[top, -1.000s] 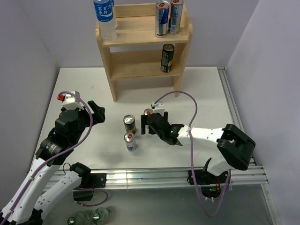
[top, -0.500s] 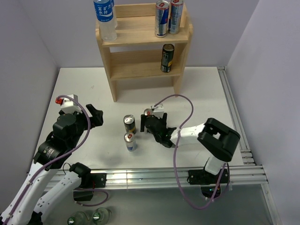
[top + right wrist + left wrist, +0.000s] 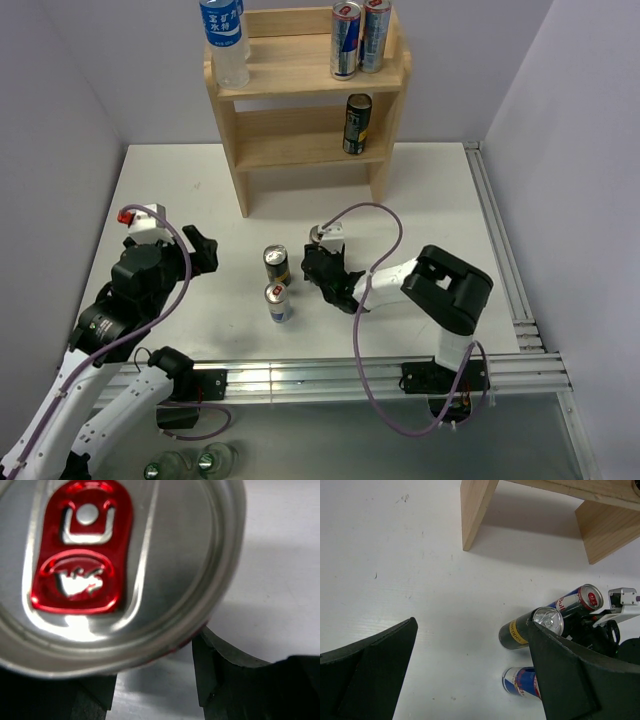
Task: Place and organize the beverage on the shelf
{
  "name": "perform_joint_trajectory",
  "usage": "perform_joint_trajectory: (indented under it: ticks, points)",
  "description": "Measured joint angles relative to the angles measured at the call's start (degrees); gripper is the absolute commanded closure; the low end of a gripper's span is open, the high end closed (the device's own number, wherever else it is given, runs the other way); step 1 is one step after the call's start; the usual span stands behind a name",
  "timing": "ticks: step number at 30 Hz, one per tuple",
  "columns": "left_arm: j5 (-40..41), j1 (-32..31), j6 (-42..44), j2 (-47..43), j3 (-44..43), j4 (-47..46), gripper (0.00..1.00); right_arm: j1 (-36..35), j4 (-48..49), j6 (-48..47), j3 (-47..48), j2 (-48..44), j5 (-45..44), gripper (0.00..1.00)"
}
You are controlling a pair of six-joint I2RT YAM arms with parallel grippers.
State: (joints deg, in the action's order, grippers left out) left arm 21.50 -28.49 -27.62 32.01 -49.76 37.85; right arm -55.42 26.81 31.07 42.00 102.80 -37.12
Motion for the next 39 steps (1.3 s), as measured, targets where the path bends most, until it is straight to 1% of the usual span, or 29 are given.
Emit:
perform_joint_trajectory:
  ticks: [3,5,8,10,12,17,20,23,29,32,35,39]
  points:
    - [-0.1,0.0,0.0,-0.1,-0.4,0.1,0.01,0.0,-8.3,-0.3,2.1,-3.6,-1.0,1.00]
    - [-0.2,0.0,0.0,-0.1,-0.4,0.2,0.01,-0.1,-14.5,-1.8,4.3,-8.6,-1.8,1.00]
    - [-0.2,0.0,0.0,-0.2,-0.4,-0.2,0.01,-0.2,-20.3,-4.9,9.4,-16.7,-4.1,1.00]
    - [-0.2,0.0,-0.1,-0.7,-0.4,-0.5,0.01,-0.2,-23.8,-7.9,15.5,-21.3,-5.8,1.00]
    - [-0.2,0.0,-0.5,-1.3,-0.4,-0.9,0.01,-0.2,-25.8,-11.1,22.6,-24.0,-7.3,1.00]
    - [-0.2,0.0,-1.0,-2.2,-0.3,-2.0,0.01,-0.2,-29.1,-18.9,38.4,-25.8,-10.1,1.00]
    - [-0.2,0.0,-1.7,-2.7,-0.2,-2.5,0.01,0.0,-31.2,-23.3,46.4,-24.2,-10.7,1.00]
    - [-0.2,0.0,-2.1,-3.5,-0.1,-3.0,0.01,0.7,-32.9,-27.3,56.5,-19.3,-10.4,1.00]
    - [0.0,0.0,-3.7,-6.5,0.8,-2.8,0.01,4.1,-38.6,-33.4,81.0,-3.2,-7.6,1.00]
    - [0.0,0.0,-4.7,-8.2,1.2,-2.3,0.01,5.8,-40.7,-35.2,90.1,3.5,-6.5,1.00]
    - [0.4,0.0,-5.3,-10.1,1.2,-1.0,0.01,7.4,-42.5,-36.1,93.7,7.1,-5.7,1.00]
    - [0.4,0.0,-6.2,-11.4,1.2,0.0,0.01,9.1,-43.7,-36.5,94.0,8.9,-5.1,1.00]
